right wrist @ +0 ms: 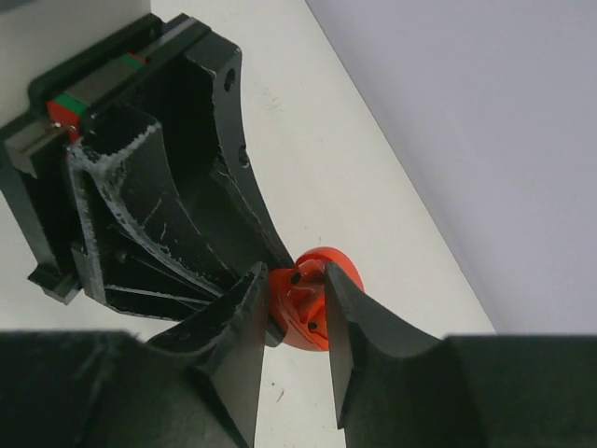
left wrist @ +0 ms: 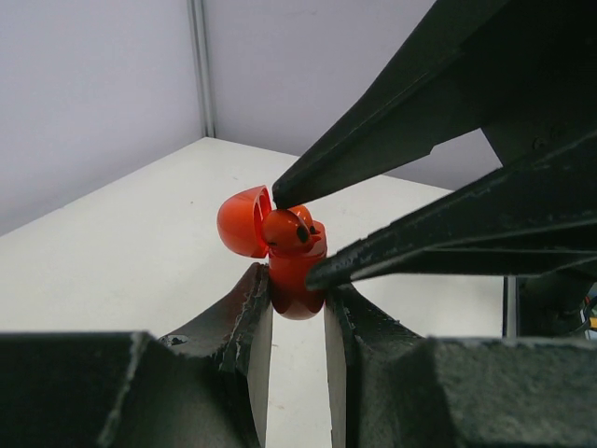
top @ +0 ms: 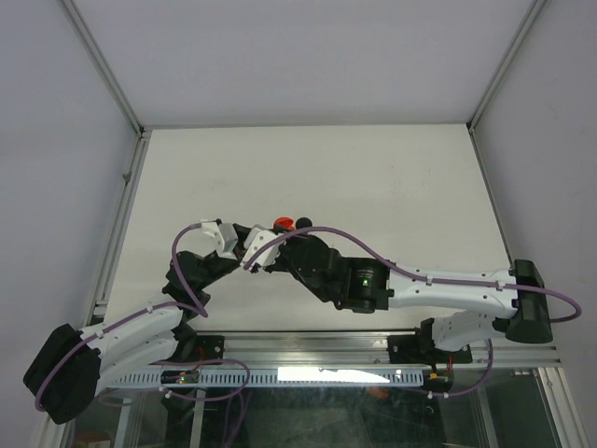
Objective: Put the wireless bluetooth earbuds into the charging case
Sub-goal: Place the earbud in the charging case.
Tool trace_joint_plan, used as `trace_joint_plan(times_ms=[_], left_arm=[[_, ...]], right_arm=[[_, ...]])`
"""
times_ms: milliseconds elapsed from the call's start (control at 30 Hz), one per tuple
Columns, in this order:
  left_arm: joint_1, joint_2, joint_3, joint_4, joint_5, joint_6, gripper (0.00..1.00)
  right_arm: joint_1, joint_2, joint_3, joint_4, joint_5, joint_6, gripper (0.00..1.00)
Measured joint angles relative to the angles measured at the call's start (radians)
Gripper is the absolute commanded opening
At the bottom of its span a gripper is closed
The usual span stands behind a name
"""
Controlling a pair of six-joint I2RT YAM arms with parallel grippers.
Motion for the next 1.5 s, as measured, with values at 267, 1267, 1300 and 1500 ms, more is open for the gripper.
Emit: trace_joint_plan(times_ms=[267, 1267, 1300, 1500], left_arm=[[0.0, -0.002, -0.02, 0.03, -0.006, 0.013, 0.0], [0.009, 0.084, 0.007, 0.051, 0.087, -0.039, 0.0], [0.009, 0.083, 0.02, 0.025, 0.086, -0.032, 0.0], [0.008, 0.076, 0.081, -0.119, 0.068, 0.037, 0.0]], right_arm=[[-0.003, 0.009, 0.039, -0.065, -0.003, 0.105, 0.49], [-0.515, -0.098, 0.142, -0.323, -0.887, 0.523, 0.74], [-0.515, -0.093, 0.142, -0.323, -0.881, 0.527, 0.75], [-0.515, -0.048, 0.142, -0.329, -0.819, 0.555, 0.76]])
